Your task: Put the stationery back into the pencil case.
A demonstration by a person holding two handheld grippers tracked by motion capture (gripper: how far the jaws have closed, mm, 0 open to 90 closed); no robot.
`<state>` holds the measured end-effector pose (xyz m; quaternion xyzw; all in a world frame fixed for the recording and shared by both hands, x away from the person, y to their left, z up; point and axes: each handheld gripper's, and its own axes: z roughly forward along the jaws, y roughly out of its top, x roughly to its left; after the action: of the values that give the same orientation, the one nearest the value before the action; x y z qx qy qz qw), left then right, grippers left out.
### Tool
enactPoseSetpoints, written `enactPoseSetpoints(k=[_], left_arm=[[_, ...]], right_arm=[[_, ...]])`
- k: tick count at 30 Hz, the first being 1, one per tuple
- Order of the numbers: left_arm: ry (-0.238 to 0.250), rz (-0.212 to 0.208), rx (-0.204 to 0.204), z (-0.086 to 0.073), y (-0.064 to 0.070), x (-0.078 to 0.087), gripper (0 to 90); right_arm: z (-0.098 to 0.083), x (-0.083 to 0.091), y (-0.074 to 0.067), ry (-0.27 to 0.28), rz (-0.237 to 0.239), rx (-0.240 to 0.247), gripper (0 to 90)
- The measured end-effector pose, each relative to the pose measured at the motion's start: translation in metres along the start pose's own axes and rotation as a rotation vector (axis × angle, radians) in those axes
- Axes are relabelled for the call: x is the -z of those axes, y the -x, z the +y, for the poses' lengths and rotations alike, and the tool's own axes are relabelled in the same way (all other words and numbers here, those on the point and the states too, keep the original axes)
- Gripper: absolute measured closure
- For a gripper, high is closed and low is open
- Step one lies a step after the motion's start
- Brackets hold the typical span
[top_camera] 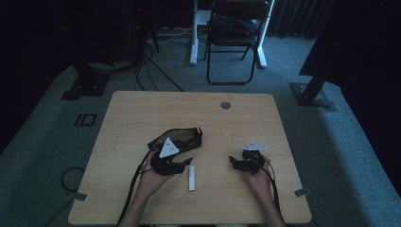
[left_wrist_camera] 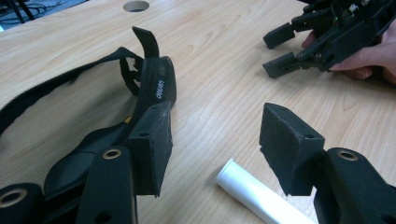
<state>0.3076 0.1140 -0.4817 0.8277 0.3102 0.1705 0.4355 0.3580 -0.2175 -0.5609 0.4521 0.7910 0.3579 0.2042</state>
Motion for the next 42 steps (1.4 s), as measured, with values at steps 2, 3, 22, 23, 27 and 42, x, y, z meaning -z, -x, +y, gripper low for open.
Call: enactPoseSetpoints(k=[2,3,22,23,27,42], left_arm=[[-0.001,-0.004,0.000,-0.001,0.001,-0.001,44.2],[-0.001,-0.004,0.001,-0.001,0.002,-0.001,44.2],[-0.027,-0.021,0.000,-0.011,0.011,-0.008,44.2],[-0.032,-0.022,-0.002,-0.012,0.011,-0.009,44.2],[-0.042,-0.028,0.002,-0.015,0.012,-0.012,44.3],[-0.090,-0.043,-0.006,-0.024,0.021,-0.023,44.0]], right_arm=[[0.000,0.000,0.000,0.000,0.000,0.000,27.1],[0.000,0.000,0.000,0.000,0.000,0.000,27.1],[0.000,0.000,0.000,0.000,0.000,0.000,27.1],[0.000,0.000,0.000,0.000,0.000,0.000,27.2],[0.000,0.000,0.000,0.000,0.000,0.000,27.1],[0.000,0.000,0.000,0.000,0.000,0.000,27.1]])
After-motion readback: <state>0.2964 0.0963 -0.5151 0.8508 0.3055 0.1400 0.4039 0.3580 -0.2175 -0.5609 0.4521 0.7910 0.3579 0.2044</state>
